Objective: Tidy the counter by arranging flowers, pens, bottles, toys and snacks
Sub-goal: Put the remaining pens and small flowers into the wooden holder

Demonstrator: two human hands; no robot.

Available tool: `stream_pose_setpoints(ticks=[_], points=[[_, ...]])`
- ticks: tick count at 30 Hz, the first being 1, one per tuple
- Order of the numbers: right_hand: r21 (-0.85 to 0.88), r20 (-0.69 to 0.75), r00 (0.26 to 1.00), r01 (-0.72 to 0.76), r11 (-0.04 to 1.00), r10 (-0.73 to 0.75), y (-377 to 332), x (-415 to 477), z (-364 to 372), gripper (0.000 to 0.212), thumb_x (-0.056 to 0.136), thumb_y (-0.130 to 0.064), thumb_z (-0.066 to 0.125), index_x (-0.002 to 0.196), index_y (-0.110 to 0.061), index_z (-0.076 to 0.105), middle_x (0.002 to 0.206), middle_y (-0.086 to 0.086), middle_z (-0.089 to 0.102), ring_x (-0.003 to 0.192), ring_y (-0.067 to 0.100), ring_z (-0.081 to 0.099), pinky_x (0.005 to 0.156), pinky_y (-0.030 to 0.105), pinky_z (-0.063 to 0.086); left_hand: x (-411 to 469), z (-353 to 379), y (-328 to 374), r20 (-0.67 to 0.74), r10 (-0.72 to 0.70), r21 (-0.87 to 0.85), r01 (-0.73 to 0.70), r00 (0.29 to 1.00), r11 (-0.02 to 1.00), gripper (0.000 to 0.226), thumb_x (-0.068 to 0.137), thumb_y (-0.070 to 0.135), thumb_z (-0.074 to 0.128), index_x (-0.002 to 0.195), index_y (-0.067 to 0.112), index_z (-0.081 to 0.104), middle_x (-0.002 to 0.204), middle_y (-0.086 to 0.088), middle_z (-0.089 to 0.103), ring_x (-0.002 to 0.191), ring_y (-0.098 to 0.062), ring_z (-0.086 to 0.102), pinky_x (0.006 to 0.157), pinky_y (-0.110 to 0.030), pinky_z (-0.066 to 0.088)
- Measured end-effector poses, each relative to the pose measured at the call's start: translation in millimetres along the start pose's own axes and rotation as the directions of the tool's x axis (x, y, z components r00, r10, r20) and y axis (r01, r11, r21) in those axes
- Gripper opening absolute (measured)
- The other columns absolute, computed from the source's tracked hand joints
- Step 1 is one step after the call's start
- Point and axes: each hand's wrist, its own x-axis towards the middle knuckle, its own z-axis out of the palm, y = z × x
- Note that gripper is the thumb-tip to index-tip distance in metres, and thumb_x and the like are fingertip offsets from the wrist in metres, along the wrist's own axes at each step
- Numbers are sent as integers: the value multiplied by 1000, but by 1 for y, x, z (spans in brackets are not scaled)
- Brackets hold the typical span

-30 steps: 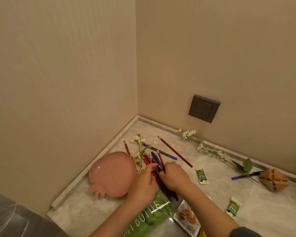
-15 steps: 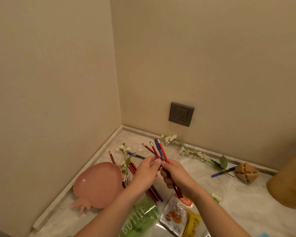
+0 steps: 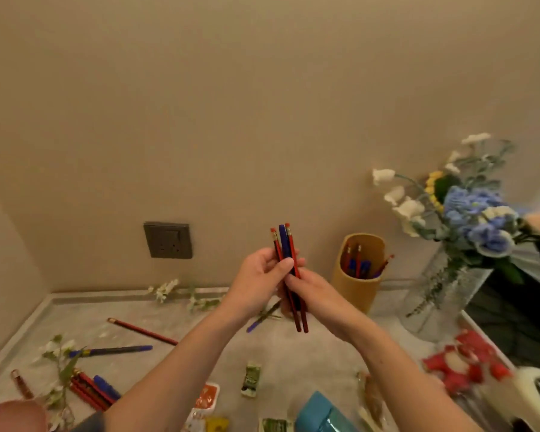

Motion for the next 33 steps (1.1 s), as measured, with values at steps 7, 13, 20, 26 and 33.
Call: stream_pose_setpoints(ticks=[7,13,20,26,33], points=[[-471,-278,875,236,850,-397,-11,-9,-98,22,102,-19,44,114,-34,54,104,-17,53,99,-10,53,87,13,41,60,88,13,95,242,52,-247,966,968,25,94,2,54,106,18,68,104,4,72,101,-4,66,83,-13,48],[-549,-317,869,160,821,-381,15,9,-143,26,101,-18,44,123,-16,57,109,0,54,107,14,54,95,29,42,93,117,-9,78,257,105,-264,963,959,35,94,5,56,99,38,68,94,23,72,100,3,64,85,-14,48],[-679,-342,909,-66,731,-236,71,18,-139,21,100,-29,45,110,-22,62,105,-2,62,96,16,60,80,35,49,104,115,-57,-56,117,328,-92,992,940,20,93,10,58,107,14,73,93,9,70,85,1,63,77,-12,47],[-631,-444,842,-51,774,-306,82,20,-130,33,90,-25,59,123,-24,52,119,-4,57,111,14,54,89,31,46,96,101,-82,-55,80,557,-36,995,830,20,92,24,59,103,32,73,91,16,72,88,-4,65,75,-28,52],[-492,-557,736,81,867,-385,72,-10,-113,54,85,-8,64,135,-18,45,135,0,46,126,11,44,107,32,38,66,97,-79,-127,85,423,-23,988,906,38,90,15,61,126,28,60,114,15,64,88,-1,61,77,-14,49]])
